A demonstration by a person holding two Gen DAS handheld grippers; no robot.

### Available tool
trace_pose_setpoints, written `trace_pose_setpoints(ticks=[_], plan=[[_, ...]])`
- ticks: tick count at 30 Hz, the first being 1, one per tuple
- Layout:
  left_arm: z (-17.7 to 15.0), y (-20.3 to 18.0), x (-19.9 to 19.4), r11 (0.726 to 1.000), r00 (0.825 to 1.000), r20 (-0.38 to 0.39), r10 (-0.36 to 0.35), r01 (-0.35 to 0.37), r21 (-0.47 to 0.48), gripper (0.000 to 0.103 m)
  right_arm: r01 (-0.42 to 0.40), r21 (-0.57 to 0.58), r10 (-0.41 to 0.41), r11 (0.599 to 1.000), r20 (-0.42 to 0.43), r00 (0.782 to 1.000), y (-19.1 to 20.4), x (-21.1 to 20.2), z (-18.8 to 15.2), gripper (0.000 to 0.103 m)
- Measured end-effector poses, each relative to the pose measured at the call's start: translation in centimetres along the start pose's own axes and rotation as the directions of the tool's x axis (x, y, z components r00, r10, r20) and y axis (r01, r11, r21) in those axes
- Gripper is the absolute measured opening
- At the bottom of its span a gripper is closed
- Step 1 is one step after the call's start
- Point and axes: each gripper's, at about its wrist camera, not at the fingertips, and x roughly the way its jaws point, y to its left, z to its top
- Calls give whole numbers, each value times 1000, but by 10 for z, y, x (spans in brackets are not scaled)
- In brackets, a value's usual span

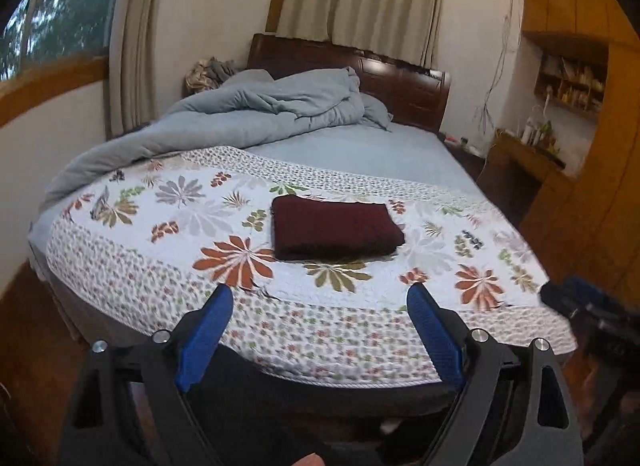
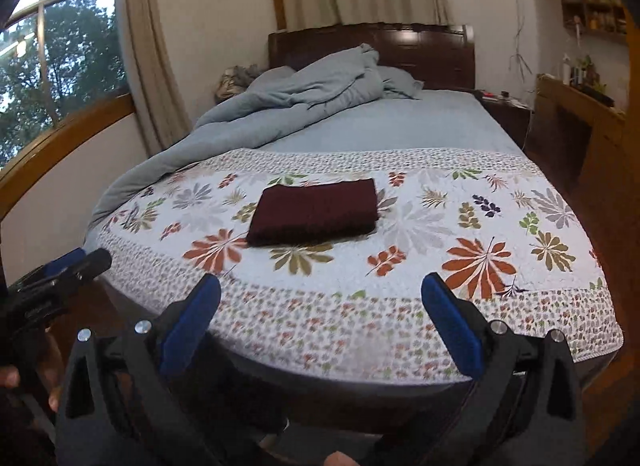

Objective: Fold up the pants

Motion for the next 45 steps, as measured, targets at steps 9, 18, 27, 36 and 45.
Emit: trace_pose_setpoints(ticks=[9, 18, 27, 36, 45], plan=[[-4, 1, -16, 994, 993, 48, 105, -106, 29, 89, -33, -103, 25, 994, -78, 997, 33, 14, -17, 100], [1, 5, 10, 998, 999, -10, 52, -52, 31, 89, -50, -97, 40, 994, -98, 994, 35, 38, -12, 100], [3, -1, 16, 996, 997, -2, 76, -76, 42, 92, -56, -72, 48, 996, -99, 994, 29, 46, -10, 100], [4, -5, 15, 999, 999, 4, 35, -35, 37, 93, -58, -69, 52, 996, -93, 994, 29, 45, -9, 100], [5, -10, 11, 996, 997, 26, 67, -69, 53, 93, -41, -77, 36, 996, -71, 997, 31, 45, -3, 100]])
